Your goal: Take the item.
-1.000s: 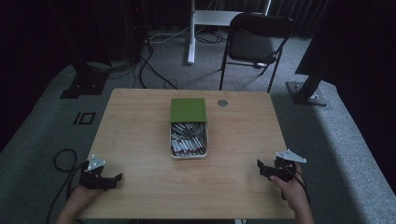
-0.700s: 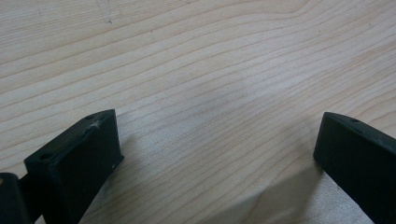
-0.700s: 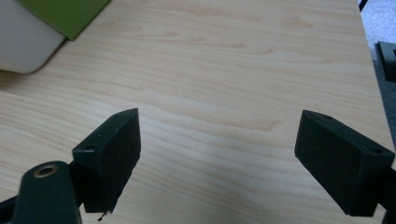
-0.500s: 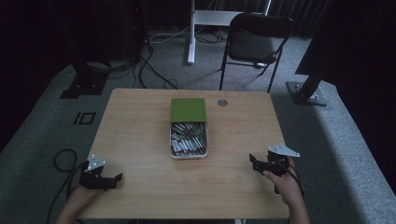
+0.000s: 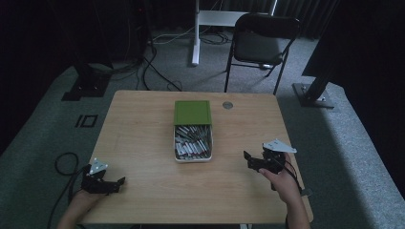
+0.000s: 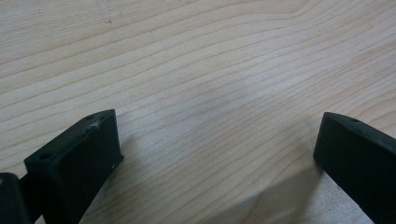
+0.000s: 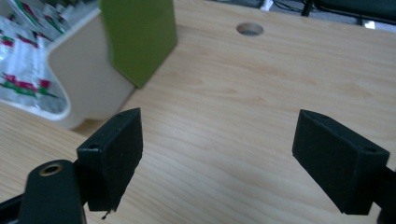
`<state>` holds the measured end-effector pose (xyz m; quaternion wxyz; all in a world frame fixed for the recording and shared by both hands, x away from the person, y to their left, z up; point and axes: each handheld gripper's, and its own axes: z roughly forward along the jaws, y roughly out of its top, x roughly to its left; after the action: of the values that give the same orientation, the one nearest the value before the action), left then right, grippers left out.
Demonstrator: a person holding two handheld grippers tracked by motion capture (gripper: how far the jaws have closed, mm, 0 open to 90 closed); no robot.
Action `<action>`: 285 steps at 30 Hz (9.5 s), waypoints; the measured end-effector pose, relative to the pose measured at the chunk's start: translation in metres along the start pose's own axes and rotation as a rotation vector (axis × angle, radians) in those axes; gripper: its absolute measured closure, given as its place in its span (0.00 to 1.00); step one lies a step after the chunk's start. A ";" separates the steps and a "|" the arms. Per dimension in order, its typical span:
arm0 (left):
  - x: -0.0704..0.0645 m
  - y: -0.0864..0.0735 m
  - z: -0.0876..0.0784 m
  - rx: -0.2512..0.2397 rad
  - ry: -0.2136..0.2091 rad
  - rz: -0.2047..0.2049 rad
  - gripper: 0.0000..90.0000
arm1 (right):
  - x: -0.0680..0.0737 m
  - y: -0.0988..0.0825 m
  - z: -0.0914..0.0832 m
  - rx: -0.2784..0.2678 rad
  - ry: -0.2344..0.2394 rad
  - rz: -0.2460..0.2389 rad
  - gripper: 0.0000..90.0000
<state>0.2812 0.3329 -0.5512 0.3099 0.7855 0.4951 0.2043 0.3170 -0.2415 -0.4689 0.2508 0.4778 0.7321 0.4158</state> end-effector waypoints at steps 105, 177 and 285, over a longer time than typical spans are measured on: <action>0.000 0.000 0.000 0.000 0.000 0.000 0.02 | 0.137 0.044 0.084 0.028 0.103 -0.118 0.97; 0.000 0.000 0.000 0.000 0.000 0.000 0.02 | 0.031 0.020 0.146 -0.011 0.040 0.242 0.97; 0.000 0.000 0.000 0.001 0.000 0.002 0.02 | -0.063 -0.090 0.008 0.128 -0.246 0.223 0.18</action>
<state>0.2812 0.3330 -0.5512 0.3092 0.7862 0.4945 0.2044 0.3047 -0.3140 -0.5515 0.2598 0.6182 0.6634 0.3320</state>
